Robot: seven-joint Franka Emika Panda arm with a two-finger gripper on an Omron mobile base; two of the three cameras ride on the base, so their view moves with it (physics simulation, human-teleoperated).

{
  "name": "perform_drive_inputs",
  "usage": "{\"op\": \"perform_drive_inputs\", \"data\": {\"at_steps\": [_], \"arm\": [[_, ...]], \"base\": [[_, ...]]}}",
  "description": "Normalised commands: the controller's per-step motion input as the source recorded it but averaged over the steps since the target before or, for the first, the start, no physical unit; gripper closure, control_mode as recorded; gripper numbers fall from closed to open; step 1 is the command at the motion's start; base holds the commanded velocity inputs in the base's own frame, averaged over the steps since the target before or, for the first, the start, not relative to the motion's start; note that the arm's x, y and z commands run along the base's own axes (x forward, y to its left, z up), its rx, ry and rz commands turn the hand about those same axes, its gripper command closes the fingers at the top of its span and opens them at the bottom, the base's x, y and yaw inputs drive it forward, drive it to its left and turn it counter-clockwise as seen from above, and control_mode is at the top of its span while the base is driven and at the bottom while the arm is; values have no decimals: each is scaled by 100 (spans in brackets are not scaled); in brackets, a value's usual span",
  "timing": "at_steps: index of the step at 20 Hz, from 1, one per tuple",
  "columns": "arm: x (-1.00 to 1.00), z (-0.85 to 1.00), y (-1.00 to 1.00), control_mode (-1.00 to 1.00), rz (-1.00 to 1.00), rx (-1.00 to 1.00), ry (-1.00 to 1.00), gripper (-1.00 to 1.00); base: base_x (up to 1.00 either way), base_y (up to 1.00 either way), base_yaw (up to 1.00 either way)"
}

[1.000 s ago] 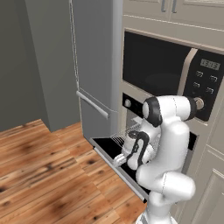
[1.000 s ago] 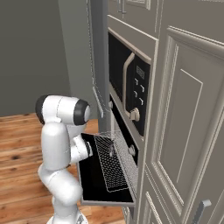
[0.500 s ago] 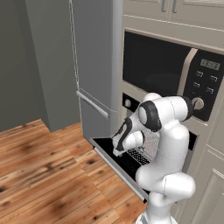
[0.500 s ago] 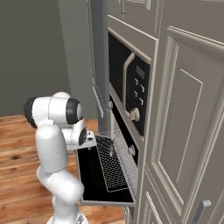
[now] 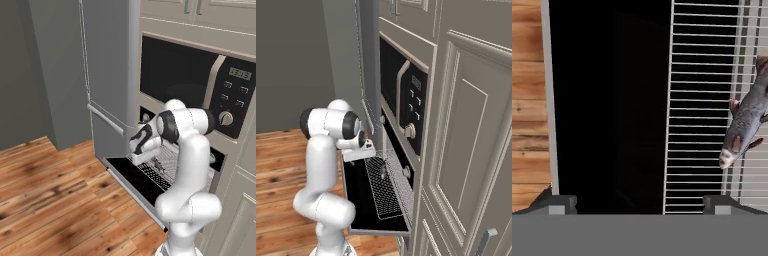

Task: Place the fish on the bottom rack of the oven, and slide the tray back inside. Close the oven door.

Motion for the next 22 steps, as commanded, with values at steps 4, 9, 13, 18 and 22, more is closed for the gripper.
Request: {"op": "perform_drive_inputs", "data": {"at_steps": [4,9,13,18,22], "arm": [[62,0,0,-100,2,-31,11,-100],[40,0,0,-100,10,-27,13,-100],[6,-18,0,-100,19,-17,13,-100],[0,-23,2,-100,28,-6,13,-100],[0,-5,2,-100,33,0,17,-100]], "base": [[0,0,0],[0,0,0],[0,0,0],[0,0,0],[0,0,0]]}}
